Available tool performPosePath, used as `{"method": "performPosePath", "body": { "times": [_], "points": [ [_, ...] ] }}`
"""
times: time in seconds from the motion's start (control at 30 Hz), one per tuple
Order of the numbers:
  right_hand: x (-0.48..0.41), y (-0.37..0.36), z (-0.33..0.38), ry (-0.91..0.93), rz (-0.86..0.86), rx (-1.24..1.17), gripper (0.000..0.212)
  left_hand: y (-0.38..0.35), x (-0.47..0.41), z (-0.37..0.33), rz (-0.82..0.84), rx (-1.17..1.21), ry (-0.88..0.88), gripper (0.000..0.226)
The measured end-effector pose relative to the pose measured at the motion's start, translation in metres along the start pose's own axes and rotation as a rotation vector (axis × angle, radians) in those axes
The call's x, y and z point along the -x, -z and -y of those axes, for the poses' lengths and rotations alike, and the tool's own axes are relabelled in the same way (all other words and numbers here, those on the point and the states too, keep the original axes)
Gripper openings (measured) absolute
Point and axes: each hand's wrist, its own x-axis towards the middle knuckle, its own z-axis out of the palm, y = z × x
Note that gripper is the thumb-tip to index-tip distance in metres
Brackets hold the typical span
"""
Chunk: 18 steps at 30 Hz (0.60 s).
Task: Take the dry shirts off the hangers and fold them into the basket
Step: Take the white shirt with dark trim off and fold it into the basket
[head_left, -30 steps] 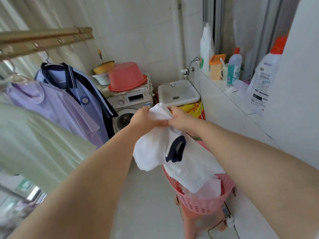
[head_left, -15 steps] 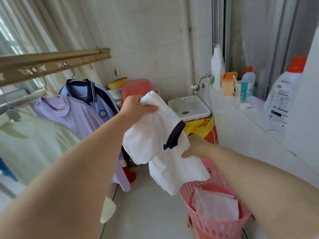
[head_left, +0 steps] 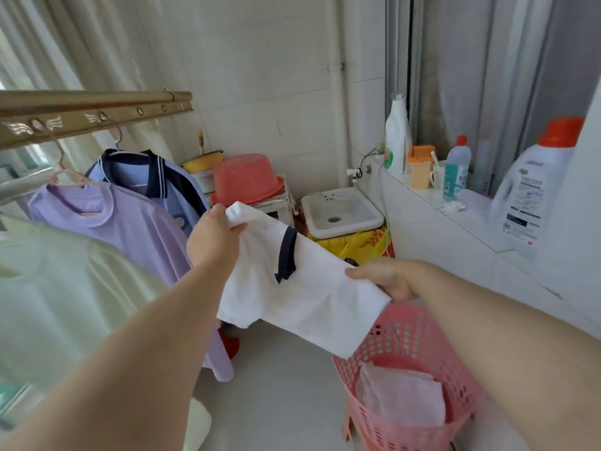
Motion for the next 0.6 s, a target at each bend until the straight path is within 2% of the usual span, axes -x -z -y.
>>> {"method": "performPosePath", "body": {
  "times": [0.07,0.1,0.2,0.27,0.3,0.37,0.43,0.47,0.5,0.53,0.6],
  "points": [
    [-0.005,-0.01,0.009,0.024,-0.035,-0.161,0.029,-0.009,0.008,-0.014,-0.071,0.124,-0.139,0.017],
    [-0.009,-0.015,0.015,0.062,-0.072,-0.24,0.03,-0.012,0.014,-0.023,0.001,0.183,-0.248,0.019],
    [-0.02,-0.029,0.035,0.182,-0.148,-0.457,0.035,-0.025,0.038,-0.046,0.361,0.274,-0.493,0.019],
    [-0.023,-0.03,0.042,0.208,-0.166,-0.557,0.045,-0.035,0.052,-0.055,0.441,0.334,-0.555,0.025],
    [-0.023,-0.028,0.044,0.196,-0.158,-0.554,0.049,-0.042,0.055,-0.055,0.451,0.368,-0.567,0.026],
    [-0.02,-0.029,0.043,0.144,-0.181,-0.397,0.042,-0.05,0.056,-0.05,0.54,0.388,-0.568,0.017],
    [-0.021,-0.031,0.039,0.09,-0.27,-0.189,0.02,-0.046,0.052,-0.042,0.855,0.521,-0.45,0.012],
    [-0.021,-0.033,0.037,0.092,-0.33,-0.12,0.01,-0.04,0.05,-0.038,1.013,0.654,-0.305,0.017],
    [-0.022,-0.032,0.034,0.096,-0.384,-0.101,0.009,-0.037,0.047,-0.033,1.055,0.785,-0.147,0.023],
    [-0.019,-0.032,0.033,0.101,-0.402,-0.13,0.016,-0.034,0.044,-0.028,0.975,0.893,0.0,0.025],
    [-0.007,-0.033,0.035,0.177,-0.332,-0.269,0.022,-0.036,0.034,-0.01,0.635,0.901,0.288,0.03]
  ]
}}
